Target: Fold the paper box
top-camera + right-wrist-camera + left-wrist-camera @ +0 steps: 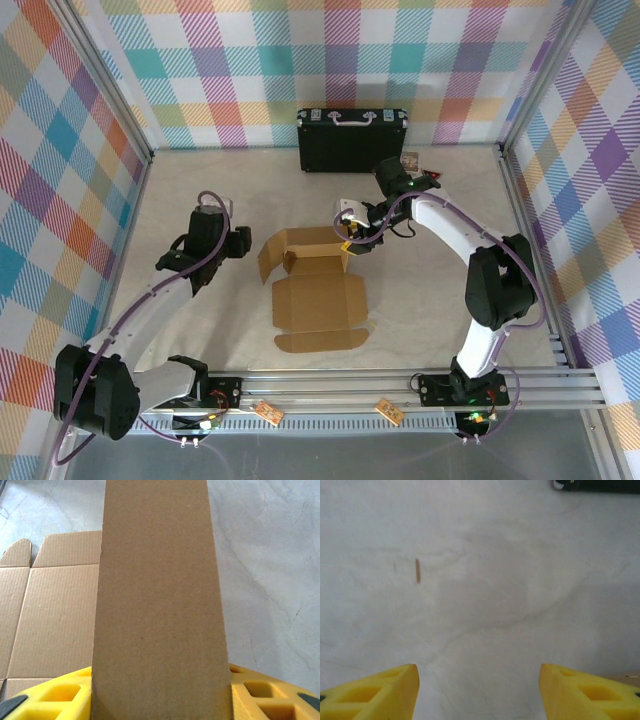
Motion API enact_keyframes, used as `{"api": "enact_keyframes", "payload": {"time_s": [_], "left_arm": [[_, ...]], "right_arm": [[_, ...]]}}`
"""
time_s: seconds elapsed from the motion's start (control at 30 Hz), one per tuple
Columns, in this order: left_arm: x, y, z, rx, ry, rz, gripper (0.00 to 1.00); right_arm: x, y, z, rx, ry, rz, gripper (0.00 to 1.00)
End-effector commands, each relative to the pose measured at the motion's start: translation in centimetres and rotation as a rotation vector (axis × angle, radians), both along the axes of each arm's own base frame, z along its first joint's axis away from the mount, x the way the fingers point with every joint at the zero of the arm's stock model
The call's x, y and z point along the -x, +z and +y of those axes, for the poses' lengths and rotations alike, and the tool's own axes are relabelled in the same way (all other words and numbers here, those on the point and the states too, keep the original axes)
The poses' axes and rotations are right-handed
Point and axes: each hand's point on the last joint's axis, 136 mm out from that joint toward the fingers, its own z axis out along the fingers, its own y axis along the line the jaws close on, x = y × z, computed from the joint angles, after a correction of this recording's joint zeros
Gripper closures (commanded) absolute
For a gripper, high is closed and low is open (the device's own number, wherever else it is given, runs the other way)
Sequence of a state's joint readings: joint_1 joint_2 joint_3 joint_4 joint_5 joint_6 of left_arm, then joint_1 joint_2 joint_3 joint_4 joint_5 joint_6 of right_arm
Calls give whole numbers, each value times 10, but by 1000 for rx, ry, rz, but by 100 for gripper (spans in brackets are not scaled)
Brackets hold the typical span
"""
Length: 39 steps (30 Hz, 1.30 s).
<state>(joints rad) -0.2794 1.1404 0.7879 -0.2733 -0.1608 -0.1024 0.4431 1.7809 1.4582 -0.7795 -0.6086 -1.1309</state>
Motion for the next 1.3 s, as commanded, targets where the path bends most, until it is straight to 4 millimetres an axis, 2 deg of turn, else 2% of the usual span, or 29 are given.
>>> {"api": "enact_keyframes", "payload": {"time_s": [0.0, 0.1, 0.2, 0.43, 0.67, 1.03, 1.17, 1.27], "left_arm": [[11, -21, -15, 110, -35, 80, 39], [17, -29, -32, 140, -113, 119, 45], [18, -25, -50, 162, -184, 101, 45], [38, -35, -76, 143, -287, 137, 46], [48, -36, -101, 170, -395, 156, 47], [56, -61, -112, 53, -471, 166, 48], [59, -61, -122, 13, -519, 136, 45], [54, -59, -127, -2, -527, 97, 44]], "right_arm": [[5, 4, -2, -22, 11, 16, 61], [4, 3, -1, -27, 9, 22, 61], [1, 0, -2, -35, 3, 33, 61], [-5, -7, -1, -31, -7, 48, 61], [-7, -13, -2, -15, -13, 65, 61], [-7, -13, -1, -12, -15, 66, 61], [-6, -12, -1, -18, -12, 79, 61], [-5, -13, -1, -16, -13, 82, 61]]}}
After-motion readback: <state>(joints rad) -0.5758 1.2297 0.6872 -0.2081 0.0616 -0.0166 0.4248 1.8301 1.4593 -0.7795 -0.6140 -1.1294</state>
